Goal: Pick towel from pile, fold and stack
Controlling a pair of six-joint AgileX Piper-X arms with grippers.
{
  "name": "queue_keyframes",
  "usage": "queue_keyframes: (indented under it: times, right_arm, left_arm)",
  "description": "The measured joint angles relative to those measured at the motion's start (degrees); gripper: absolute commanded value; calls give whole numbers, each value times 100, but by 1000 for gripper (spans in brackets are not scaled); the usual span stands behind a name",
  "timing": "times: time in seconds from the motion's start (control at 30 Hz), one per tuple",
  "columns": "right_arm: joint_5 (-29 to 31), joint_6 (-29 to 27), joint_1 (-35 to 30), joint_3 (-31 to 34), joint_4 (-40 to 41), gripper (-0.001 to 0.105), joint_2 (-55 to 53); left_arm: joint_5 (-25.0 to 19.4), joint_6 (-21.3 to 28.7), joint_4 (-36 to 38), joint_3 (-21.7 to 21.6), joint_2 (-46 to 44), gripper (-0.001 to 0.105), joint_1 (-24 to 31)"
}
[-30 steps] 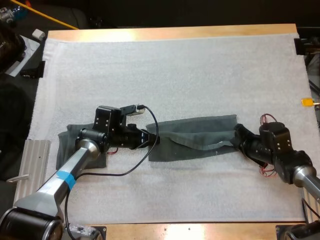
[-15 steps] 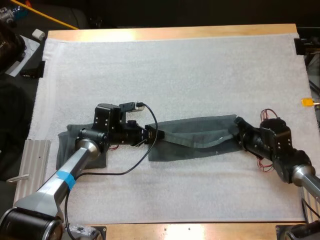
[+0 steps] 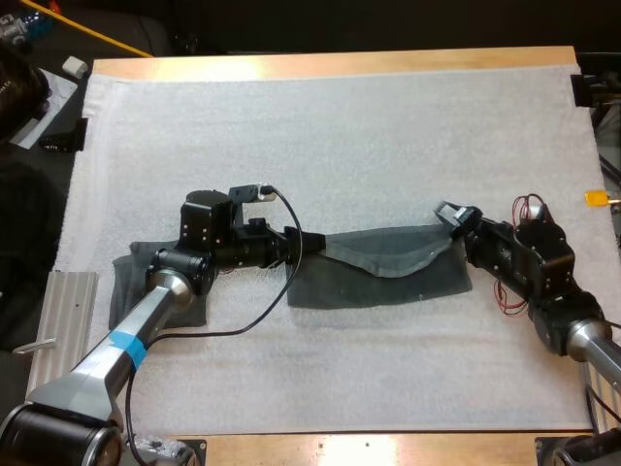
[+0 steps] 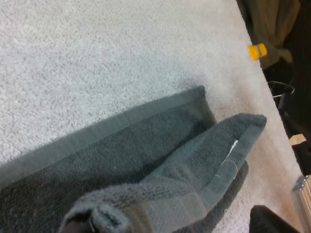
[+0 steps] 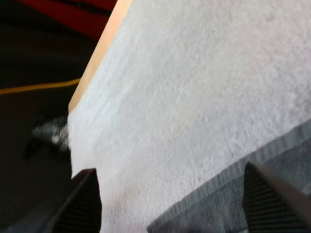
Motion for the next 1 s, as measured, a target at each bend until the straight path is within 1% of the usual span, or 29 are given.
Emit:
queue_keyframes:
  times: [0.07,0.1,0.17,0.2,0.3,0.4,0.5,0.53,0.6,0.7,0.77,0.87,0.9,0.93,0.97,1.0]
  right_arm:
    - [-116,-102,0,0,-21,61,0]
    - [-275,-288,0,0,4,61,-1]
    - [-343,-431,0,0,75,60,-32]
    - [-461,-770,0,0,317,60,-148]
    - [-442,-778,0,0,338,60,-206]
    - [-412,-1009,0,0,589,60,-507]
    - [-361,-1383,0,-32,1064,57,-861]
    - [-333,-1541,0,-62,1285,56,-981]
    - [-287,-1778,0,-159,1672,50,-1166]
    - [-278,-2173,0,-425,2239,37,-1397]
    - [-278,-2446,0,-676,2650,25,-1518]
    - [-278,-2815,0,-1005,3230,8,-1655]
    - [-278,-2942,0,-1120,3399,4,-1688]
    - [-278,-3064,0,-1225,3566,2,-1717]
    - [-278,-3191,0,-1330,3786,4,-1745]
    - [-278,-3212,0,-1348,3829,6,-1750]
  left_arm:
    - [2,1,53,0,-20,61,0]
    - [1,29,145,0,-103,61,0]
    - [-26,78,268,0,-183,61,0]
    - [-146,221,542,-13,-460,61,0]
    - [-75,151,456,-12,-427,61,0]
    - [-57,190,543,-1,-627,61,0]
    - [-246,474,911,-1,-968,61,0]
    - [-381,603,1081,-1,-1106,61,0]
    - [-621,858,1434,-1,-1358,61,0]
    - [-972,1215,2004,-1,-1749,61,0]
    - [-1211,1427,2449,-1,-2065,61,0]
    - [-1428,1608,3000,-1,-2532,61,0]
    - [-1463,1638,3127,-1,-2631,61,0]
    - [-1493,1663,3253,-1,-2760,61,0]
    - [-1543,1708,3480,-1,-3018,60,0]
    - [-1551,1716,3526,-1,-3067,60,0]
